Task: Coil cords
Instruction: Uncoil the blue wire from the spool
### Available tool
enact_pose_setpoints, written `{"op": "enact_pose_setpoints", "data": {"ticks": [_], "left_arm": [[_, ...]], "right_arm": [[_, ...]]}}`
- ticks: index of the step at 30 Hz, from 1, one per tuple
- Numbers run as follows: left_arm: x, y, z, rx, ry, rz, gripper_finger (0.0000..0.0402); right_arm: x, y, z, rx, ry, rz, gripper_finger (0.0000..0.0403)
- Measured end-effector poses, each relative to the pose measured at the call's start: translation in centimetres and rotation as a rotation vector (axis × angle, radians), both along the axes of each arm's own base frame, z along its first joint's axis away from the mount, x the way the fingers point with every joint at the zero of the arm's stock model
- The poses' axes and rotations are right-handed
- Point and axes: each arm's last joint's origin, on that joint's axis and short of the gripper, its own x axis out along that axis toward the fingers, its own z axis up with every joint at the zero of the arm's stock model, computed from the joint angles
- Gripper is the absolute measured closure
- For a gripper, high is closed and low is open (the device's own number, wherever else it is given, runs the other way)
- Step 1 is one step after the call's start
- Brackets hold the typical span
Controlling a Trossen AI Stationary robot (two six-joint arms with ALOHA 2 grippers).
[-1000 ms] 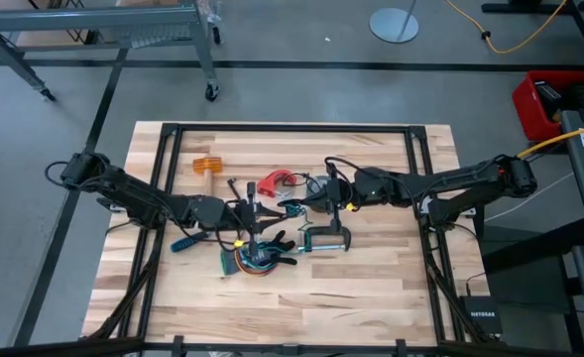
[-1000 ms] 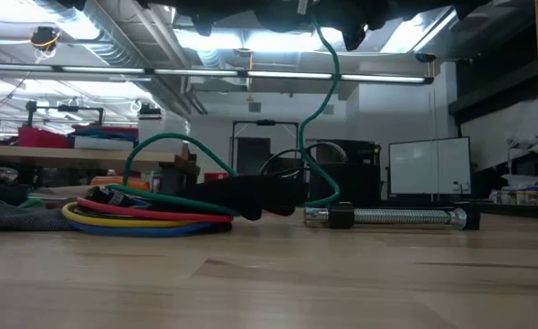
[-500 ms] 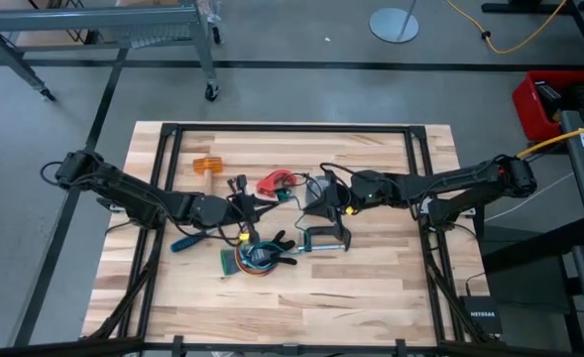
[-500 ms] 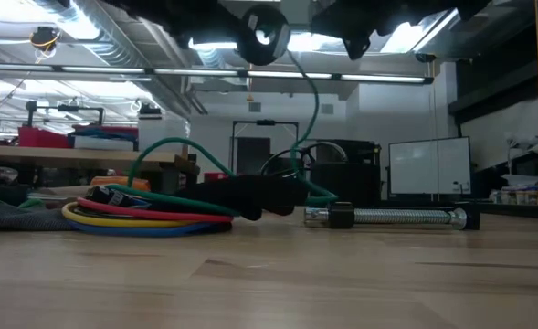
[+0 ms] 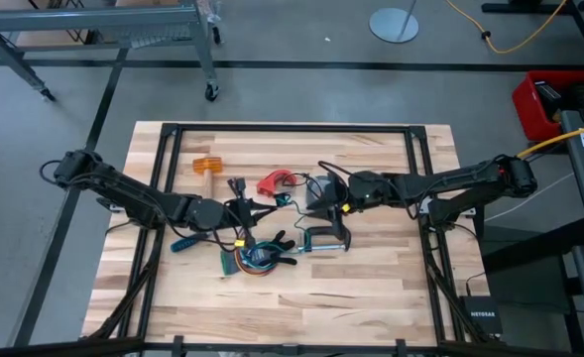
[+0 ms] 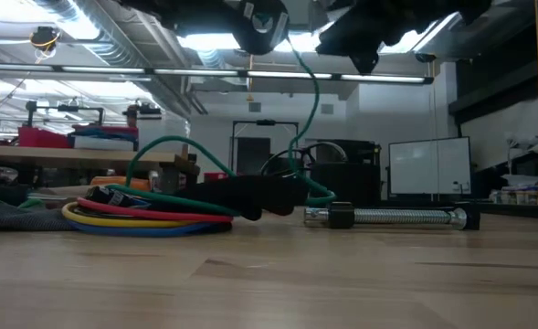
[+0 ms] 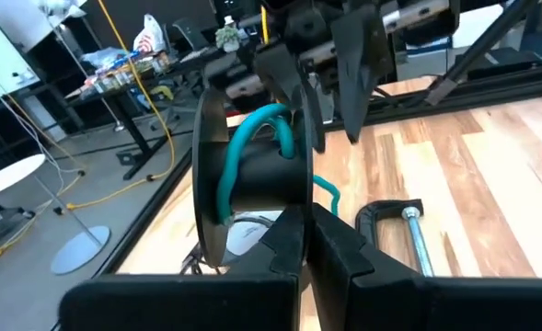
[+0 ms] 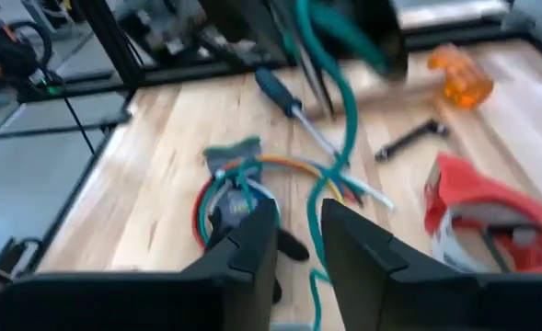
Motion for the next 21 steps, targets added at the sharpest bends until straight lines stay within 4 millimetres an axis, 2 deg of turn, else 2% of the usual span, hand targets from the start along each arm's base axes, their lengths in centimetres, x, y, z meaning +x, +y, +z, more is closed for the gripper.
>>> {"op": "enact_pose_setpoints", "data": {"ticks": [11, 21], "left_arm": [[-0.2, 0.0, 0.6, -0.034, -0.036, -0.013, 0.0401], [-0.1, -0.2, 1.4, -0.07, -0.118, -0.076, 0.0401]], "right_arm": [[-0.1, 0.0, -0.3, 0.024, 0.032, -0.013, 0.0259], [0.8, 0.0, -1.6, 0.022, 0.072, -0.013, 0.0255]]}}
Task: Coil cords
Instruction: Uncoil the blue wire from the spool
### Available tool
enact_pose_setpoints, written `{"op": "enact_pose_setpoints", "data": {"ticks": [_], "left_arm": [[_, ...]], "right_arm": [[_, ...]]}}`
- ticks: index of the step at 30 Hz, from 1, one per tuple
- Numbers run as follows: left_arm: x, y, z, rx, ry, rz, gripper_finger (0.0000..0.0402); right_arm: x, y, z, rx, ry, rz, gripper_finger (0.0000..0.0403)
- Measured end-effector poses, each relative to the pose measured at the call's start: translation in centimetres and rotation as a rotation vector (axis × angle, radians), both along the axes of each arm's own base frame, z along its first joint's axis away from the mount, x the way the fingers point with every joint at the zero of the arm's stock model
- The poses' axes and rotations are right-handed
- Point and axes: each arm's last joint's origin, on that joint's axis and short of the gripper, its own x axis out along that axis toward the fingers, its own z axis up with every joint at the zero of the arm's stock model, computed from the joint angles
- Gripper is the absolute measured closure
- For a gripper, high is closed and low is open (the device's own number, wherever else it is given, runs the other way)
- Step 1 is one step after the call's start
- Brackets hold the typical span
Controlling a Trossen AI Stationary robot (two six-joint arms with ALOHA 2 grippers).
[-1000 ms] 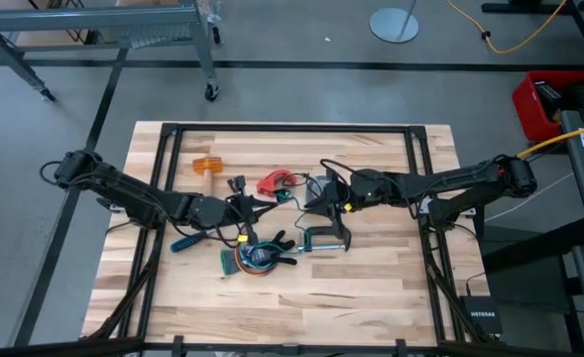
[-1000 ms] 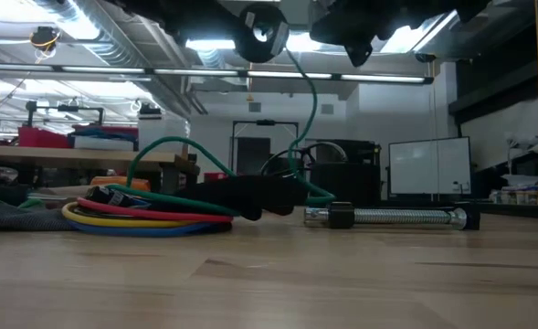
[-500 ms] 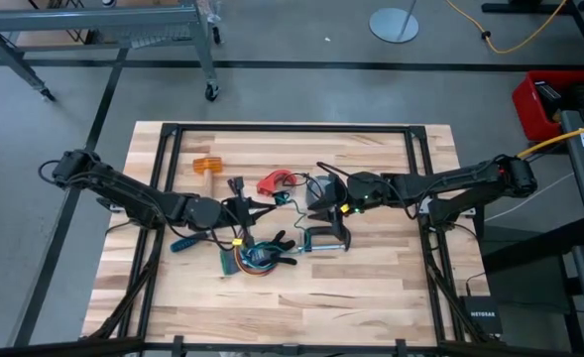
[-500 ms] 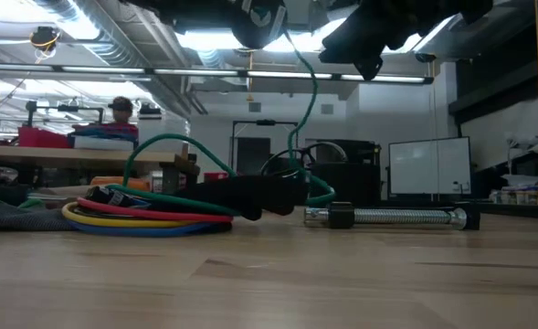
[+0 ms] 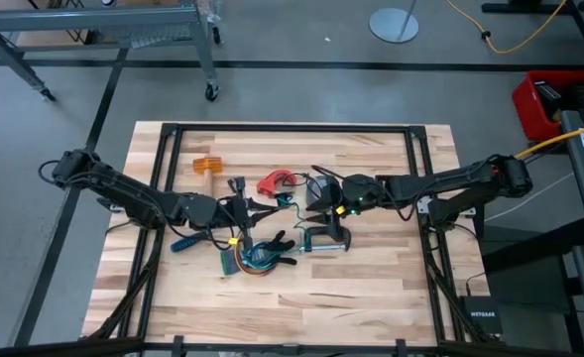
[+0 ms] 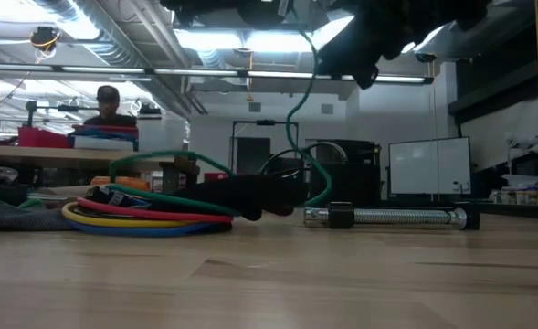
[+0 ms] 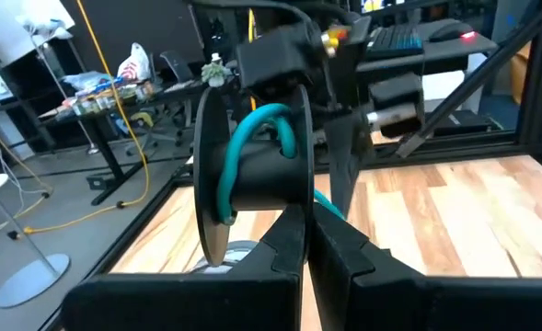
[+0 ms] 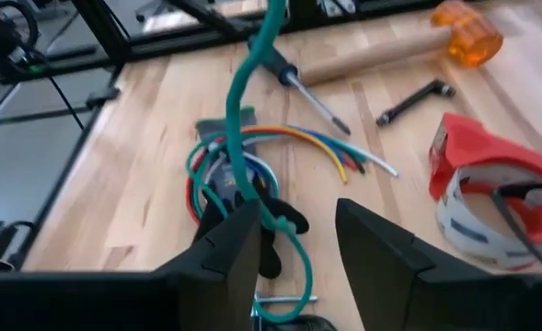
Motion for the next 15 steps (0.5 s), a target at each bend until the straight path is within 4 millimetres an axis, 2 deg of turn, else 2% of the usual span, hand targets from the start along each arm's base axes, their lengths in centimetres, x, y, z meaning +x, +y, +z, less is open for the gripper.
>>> {"op": "enact_pose_setpoints", "data": {"ticks": [6, 15], "left_arm": [[0.0, 0.0, 0.0, 0.0, 0.001, 0.0, 0.0401], [0.0, 0.0, -0.1, 0.003, 0.014, 0.0, 0.0401]], "right_arm": [[1.1, 0.3, -1.1, 0.048, -0.005, 0.088, 0.0255], [1.1, 0.6, -1.4, 0.101, 0.018, 0.182, 0.0255]]}}
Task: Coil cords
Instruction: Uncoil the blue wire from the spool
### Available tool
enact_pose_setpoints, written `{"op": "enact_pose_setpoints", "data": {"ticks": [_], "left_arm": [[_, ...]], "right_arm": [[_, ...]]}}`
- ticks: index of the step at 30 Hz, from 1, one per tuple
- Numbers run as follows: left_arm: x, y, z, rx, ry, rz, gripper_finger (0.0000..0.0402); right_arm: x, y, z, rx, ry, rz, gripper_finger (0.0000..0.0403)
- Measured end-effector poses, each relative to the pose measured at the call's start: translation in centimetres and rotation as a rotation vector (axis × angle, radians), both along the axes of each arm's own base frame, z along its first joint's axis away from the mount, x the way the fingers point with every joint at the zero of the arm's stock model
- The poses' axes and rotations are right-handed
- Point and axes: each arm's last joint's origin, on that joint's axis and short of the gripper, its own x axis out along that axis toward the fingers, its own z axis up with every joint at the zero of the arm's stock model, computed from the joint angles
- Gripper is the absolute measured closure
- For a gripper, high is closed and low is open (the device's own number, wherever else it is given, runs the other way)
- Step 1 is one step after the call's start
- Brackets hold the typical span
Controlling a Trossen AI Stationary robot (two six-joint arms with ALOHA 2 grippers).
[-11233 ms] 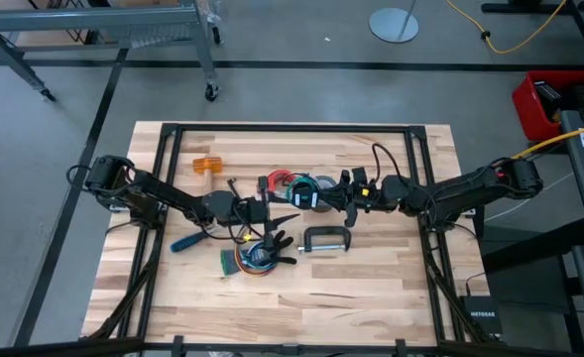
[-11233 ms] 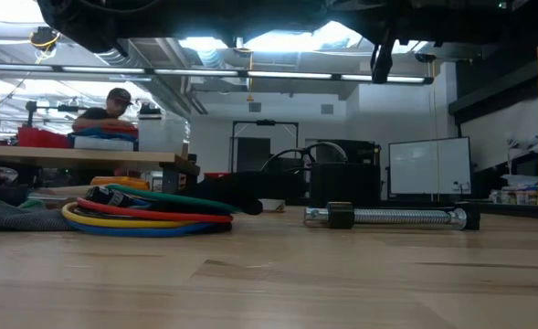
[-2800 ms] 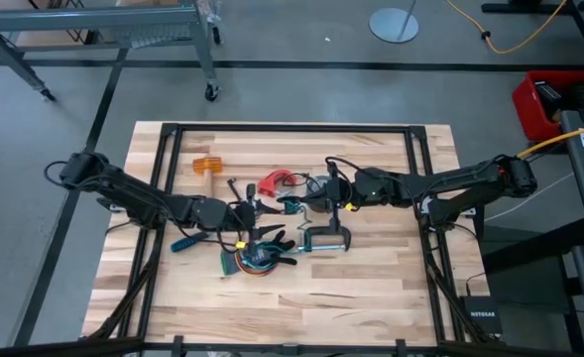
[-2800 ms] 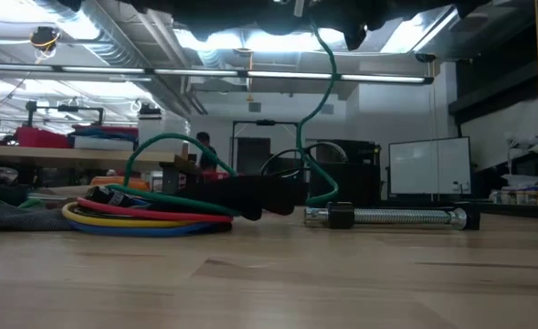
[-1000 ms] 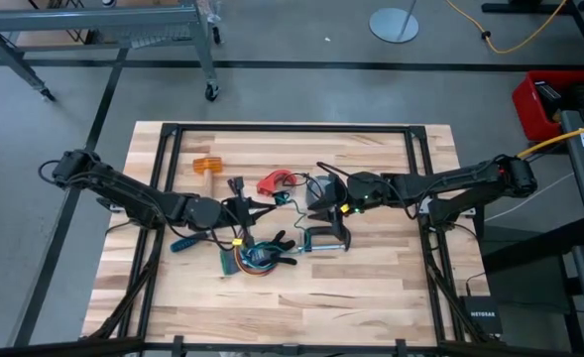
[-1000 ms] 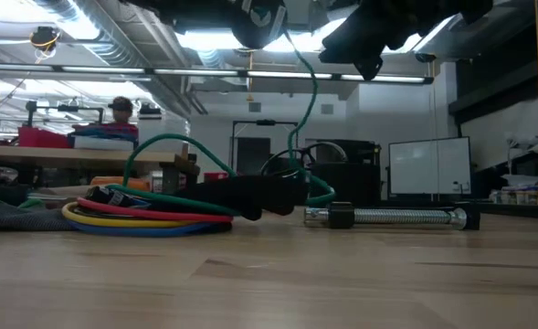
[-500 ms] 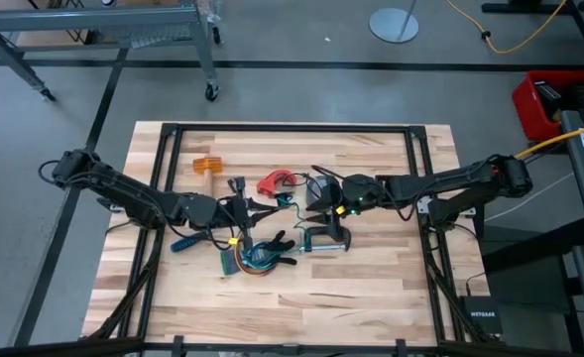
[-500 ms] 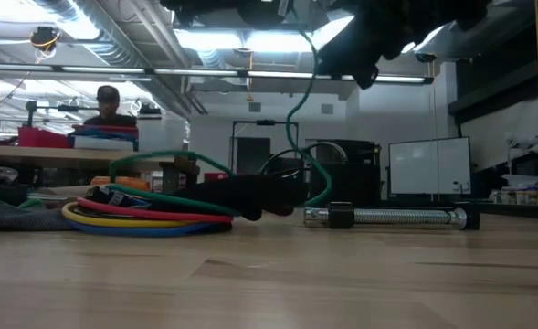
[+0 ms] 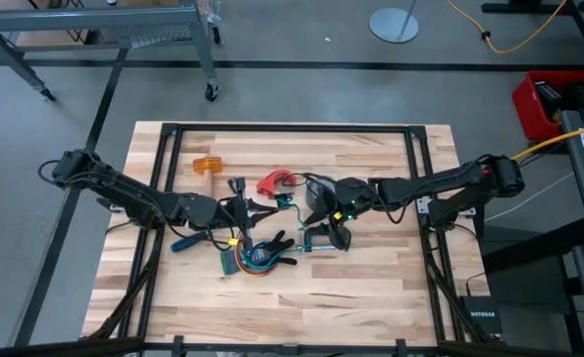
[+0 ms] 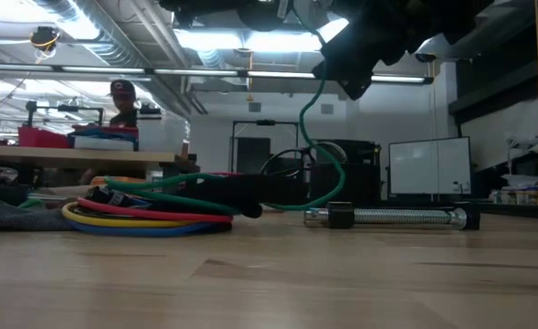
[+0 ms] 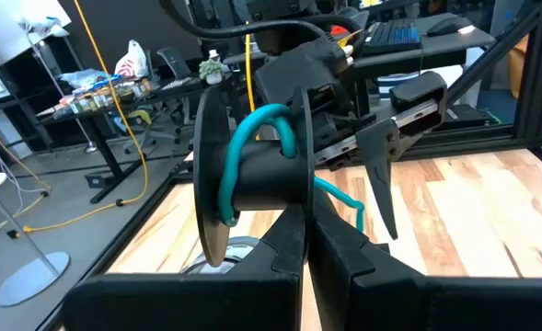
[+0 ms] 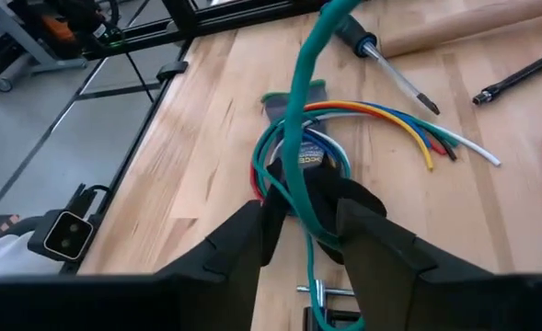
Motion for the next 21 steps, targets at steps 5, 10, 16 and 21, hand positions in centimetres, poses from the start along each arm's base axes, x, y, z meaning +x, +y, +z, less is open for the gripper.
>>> {"op": "enact_pose_setpoints", "data": {"ticks": [5, 10, 16, 21], "left_arm": [[0.0, 0.0, 0.0, -0.013, -0.003, 0.002, 0.0401], [0.0, 0.0, 0.0, -0.013, -0.003, 0.001, 0.0401], [0.0, 0.0, -0.3, -0.001, 0.033, 0.002, 0.0401], [-0.2, 0.1, -1.2, 0.013, 0.125, 0.005, 0.0401]], "right_arm": [[0.0, 0.0, 0.0, -0.006, 0.0, -0.009, 0.0256], [0.0, 0.0, 0.0, -0.006, 0.0, -0.01, 0.0279], [0.0, 0.0, 0.0, -0.017, -0.003, -0.009, 0.0371], [0.0, -0.1, 0.0, -0.05, -0.013, -0.023, 0.0379]]}}
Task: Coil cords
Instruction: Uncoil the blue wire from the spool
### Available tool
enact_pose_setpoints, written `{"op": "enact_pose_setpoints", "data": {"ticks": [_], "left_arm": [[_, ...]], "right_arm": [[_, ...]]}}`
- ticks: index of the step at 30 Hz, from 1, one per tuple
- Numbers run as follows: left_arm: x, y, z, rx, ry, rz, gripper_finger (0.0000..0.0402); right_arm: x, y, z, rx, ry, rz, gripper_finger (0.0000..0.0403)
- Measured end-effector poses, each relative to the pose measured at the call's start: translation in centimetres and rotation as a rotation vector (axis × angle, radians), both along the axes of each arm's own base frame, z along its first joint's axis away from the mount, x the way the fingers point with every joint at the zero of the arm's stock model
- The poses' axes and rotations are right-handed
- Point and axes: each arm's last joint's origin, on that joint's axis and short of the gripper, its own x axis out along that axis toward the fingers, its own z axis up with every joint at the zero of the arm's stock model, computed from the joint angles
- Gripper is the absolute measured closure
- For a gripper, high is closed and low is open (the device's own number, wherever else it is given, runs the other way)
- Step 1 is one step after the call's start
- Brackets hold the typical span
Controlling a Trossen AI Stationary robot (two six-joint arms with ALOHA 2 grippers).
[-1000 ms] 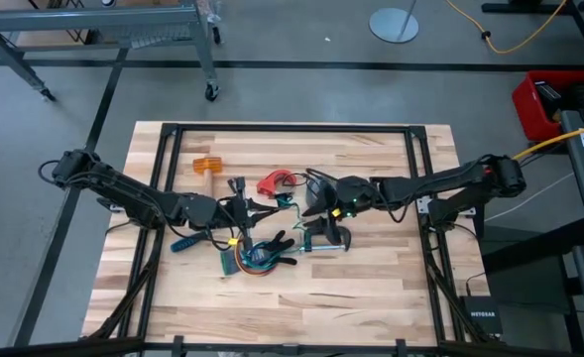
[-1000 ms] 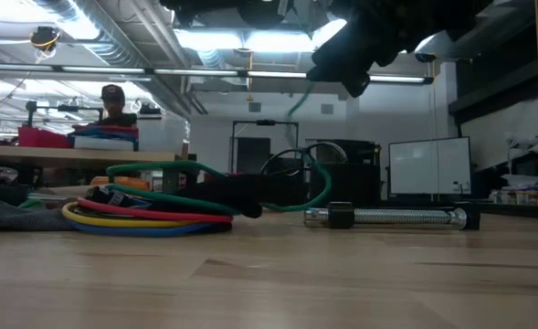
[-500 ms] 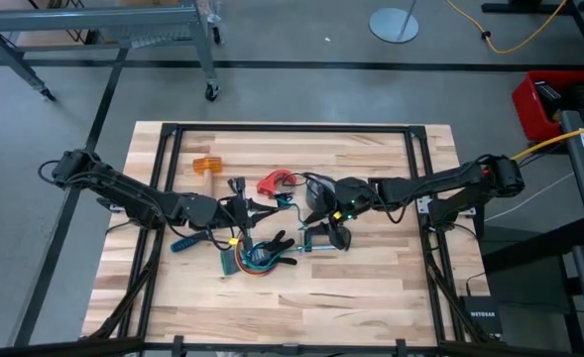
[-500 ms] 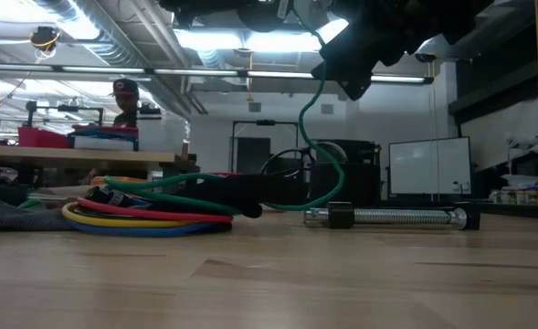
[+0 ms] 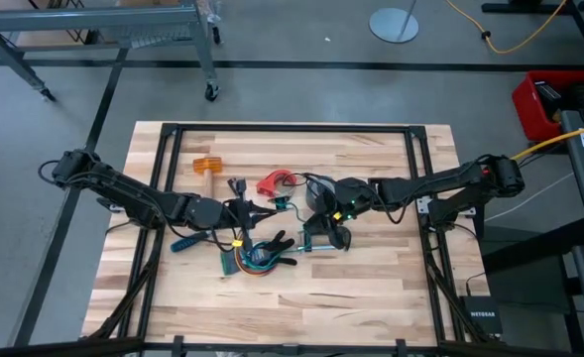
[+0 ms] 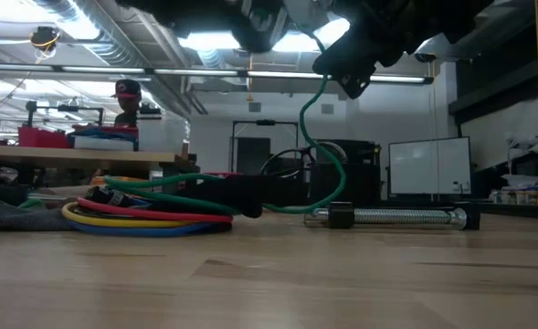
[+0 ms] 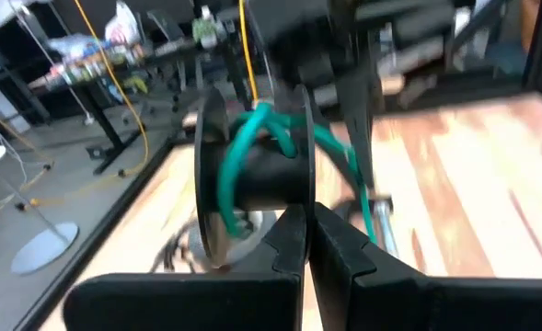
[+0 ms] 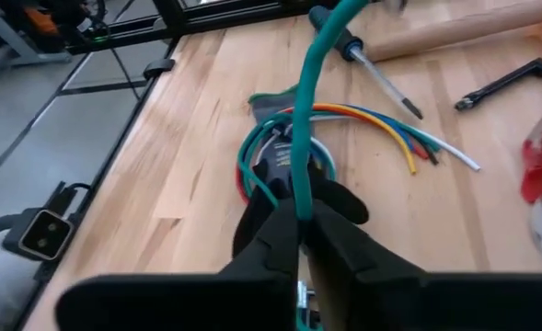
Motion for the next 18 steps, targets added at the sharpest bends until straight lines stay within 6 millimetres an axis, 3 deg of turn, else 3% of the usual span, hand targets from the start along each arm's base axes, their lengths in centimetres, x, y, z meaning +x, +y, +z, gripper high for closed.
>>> {"op": "enact_pose_setpoints", "data": {"ticks": [5, 10, 18], "left_arm": [[-0.3, 0.1, -1.1, -0.018, 0.111, 0.004, 0.0401], [-0.4, -0.1, -1.7, -0.109, 0.173, -0.122, 0.0401], [-0.3, -0.5, -1.5, -0.248, 0.179, -0.349, 0.0401]], "right_arm": [[0.1, -0.1, 0.2, -0.014, -0.024, -0.013, 0.0393], [0.4, -0.1, 1.0, -0.03, -0.113, -0.005, 0.0387], [1.5, -0.1, 4.6, -0.116, -0.253, 0.031, 0.0392]]}}
